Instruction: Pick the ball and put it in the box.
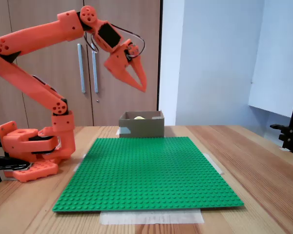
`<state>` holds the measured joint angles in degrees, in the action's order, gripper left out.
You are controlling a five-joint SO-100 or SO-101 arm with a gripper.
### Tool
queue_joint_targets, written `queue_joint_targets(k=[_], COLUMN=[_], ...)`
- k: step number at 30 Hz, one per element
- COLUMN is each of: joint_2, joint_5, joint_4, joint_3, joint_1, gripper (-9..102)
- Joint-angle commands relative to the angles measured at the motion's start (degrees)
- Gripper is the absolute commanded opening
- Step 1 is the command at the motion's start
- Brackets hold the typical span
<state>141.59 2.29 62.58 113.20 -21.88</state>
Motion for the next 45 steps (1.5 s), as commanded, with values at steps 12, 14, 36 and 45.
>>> queue_joint_targets(k=[12,14,36,45], joint_2=[14.85,16.44,34.63,39.81], joint_5=[1.67,2.11,3.60,3.34], joint_4=[-3.69,-4.66,-16.00,-18.02], joint_3=[14.33,17.05,46.49,54.32], joint_1=[9.32,9.84,15.21,16.44], gripper=[-1,-1,-1,-1])
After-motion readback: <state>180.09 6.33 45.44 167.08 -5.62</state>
